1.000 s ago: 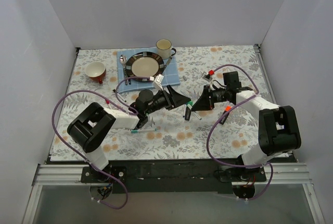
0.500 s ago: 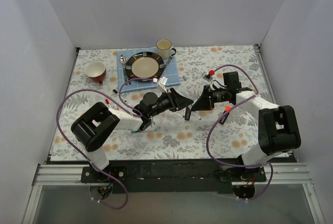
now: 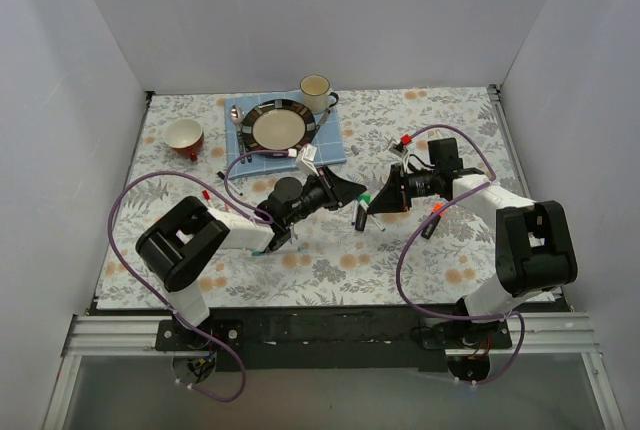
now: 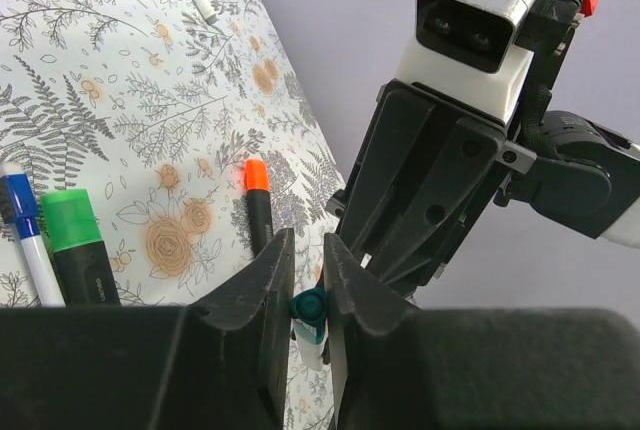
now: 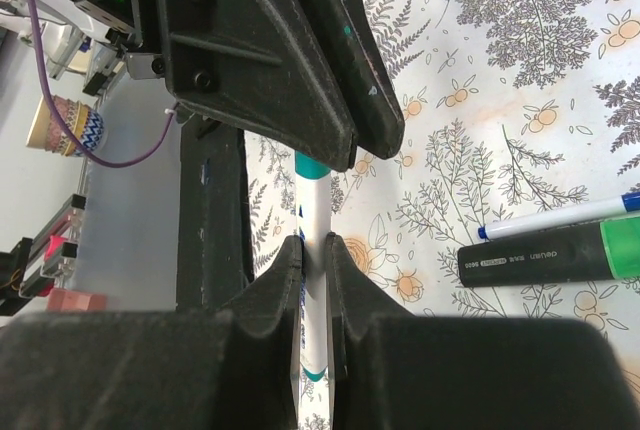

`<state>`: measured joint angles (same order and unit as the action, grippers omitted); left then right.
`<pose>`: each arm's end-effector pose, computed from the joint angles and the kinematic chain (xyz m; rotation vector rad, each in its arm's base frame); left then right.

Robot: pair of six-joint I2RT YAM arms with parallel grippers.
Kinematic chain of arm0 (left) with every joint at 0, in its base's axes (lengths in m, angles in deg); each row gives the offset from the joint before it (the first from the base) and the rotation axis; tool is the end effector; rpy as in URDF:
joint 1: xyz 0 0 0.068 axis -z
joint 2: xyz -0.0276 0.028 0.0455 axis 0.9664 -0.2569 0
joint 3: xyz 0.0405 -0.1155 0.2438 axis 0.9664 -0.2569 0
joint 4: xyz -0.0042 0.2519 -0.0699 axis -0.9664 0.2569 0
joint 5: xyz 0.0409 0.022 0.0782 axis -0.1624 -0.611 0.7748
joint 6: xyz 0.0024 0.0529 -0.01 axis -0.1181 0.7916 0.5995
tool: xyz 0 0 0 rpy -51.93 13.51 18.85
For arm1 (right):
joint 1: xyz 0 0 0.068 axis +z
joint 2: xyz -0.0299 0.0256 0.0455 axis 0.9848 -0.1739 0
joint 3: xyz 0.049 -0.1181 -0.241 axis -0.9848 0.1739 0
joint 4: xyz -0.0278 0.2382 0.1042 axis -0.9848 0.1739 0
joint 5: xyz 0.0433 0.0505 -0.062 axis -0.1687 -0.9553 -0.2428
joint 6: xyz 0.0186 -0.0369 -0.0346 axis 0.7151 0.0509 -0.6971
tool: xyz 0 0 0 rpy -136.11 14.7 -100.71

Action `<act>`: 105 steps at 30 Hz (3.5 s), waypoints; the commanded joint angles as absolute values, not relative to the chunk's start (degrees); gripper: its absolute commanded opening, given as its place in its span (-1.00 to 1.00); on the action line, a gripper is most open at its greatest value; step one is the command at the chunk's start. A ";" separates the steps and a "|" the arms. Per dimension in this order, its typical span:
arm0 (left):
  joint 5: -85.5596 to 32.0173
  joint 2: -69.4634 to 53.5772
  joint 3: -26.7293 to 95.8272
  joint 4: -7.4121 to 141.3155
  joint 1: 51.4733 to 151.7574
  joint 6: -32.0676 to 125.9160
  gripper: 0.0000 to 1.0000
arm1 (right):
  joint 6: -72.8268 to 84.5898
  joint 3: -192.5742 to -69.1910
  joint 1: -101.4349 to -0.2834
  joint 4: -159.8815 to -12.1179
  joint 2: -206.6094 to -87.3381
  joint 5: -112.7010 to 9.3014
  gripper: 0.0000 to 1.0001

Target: Open the pen caps

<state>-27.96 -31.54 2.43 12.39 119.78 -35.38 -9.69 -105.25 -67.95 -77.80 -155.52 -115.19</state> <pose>0.2434 -0.2489 0.1909 -0.6957 1.9042 -1.8755 0.2883 0.0959 0.2034 -0.9156 1.9125 1.4847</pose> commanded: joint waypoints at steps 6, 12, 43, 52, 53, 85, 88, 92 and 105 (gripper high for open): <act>-28.70 -29.83 3.25 10.34 120.12 -34.66 -0.66 | -9.20 -105.35 -67.86 -78.95 -156.51 -115.95 -0.97; -30.02 -30.71 4.13 11.57 120.29 -33.52 -0.54 | -9.11 -105.26 -67.86 -79.12 -156.51 -116.39 -0.97; -27.92 -31.68 6.50 16.15 121.70 -30.88 -1.00 | -8.76 -105.17 -68.91 -79.21 -155.89 -117.36 -0.70; -26.95 -33.17 6.67 12.19 123.01 -33.16 -1.00 | -7.00 -104.82 -68.65 -80.44 -156.68 -117.80 0.36; -26.95 -34.13 6.94 11.84 123.19 -33.43 -1.00 | -6.56 -104.73 -68.47 -80.88 -156.68 -117.80 0.37; -21.67 -26.40 27.42 22.03 94.37 -29.21 -1.00 | -8.23 -105.61 -66.89 -77.72 -157.83 -121.14 -0.97; -22.02 -25.79 27.94 22.30 93.22 -28.60 -1.00 | -8.32 -105.61 -66.89 -77.63 -158.00 -121.05 -0.97; -25.79 -25.35 28.56 22.91 93.05 -26.05 -1.00 | -9.88 -106.48 -66.98 -76.58 -158.00 -121.05 -0.97; -40.67 -13.66 4.14 15.90 108.85 -32.11 0.29 | -20.36 -108.86 -66.28 -67.61 -148.69 -119.38 -0.97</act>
